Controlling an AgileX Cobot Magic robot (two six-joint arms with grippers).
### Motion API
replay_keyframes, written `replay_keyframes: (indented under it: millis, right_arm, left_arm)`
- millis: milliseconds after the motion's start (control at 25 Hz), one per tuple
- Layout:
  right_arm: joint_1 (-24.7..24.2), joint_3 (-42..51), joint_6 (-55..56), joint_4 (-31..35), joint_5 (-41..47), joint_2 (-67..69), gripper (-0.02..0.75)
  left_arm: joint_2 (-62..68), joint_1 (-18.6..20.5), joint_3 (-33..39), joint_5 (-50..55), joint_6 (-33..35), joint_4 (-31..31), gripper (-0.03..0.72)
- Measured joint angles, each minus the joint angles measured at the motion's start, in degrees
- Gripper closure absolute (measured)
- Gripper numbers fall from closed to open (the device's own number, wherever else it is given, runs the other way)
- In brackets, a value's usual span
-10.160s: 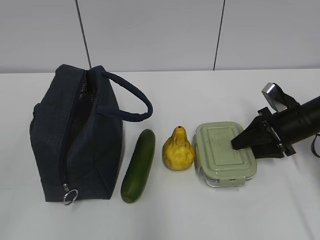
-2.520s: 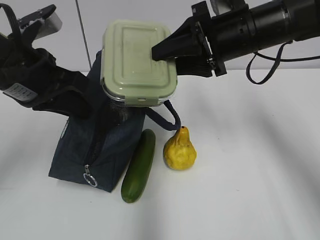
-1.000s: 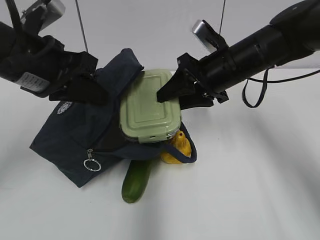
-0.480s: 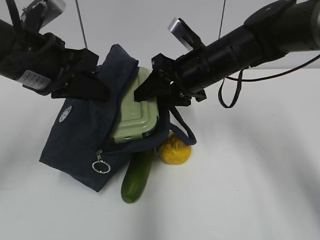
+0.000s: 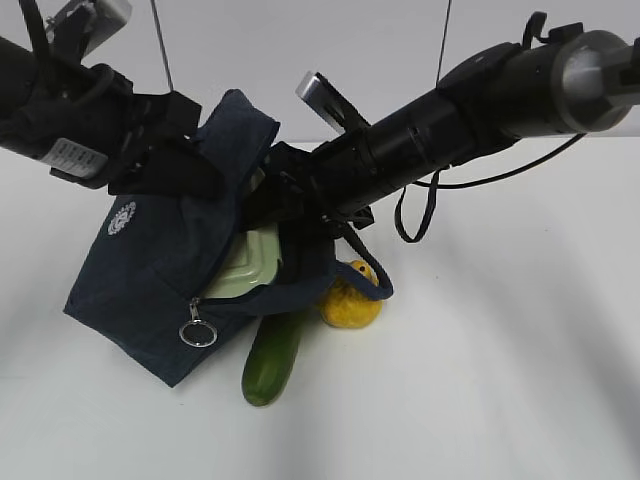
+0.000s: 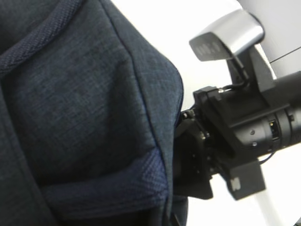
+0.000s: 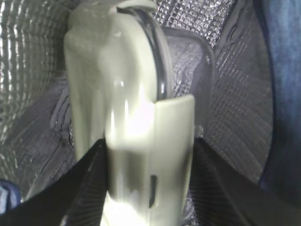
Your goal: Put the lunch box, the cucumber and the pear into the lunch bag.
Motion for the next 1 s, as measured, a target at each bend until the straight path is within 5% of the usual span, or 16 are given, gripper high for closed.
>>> replay_keyframes:
  millis: [840, 1000]
  right_arm:
    - [1.11, -3.89, -0.45, -0.76, -2.22, 3.16, 0.306]
    - [1.11, -5.32, -0.04, -6.73, -1.99, 2.78, 0.306]
  left_arm:
    - [0.07, 0.00, 0.00, 0.97, 2.97, -4.13, 0.687]
    - [0.07, 0.00, 0.00, 1.16, 2.97, -0.87, 0.687]
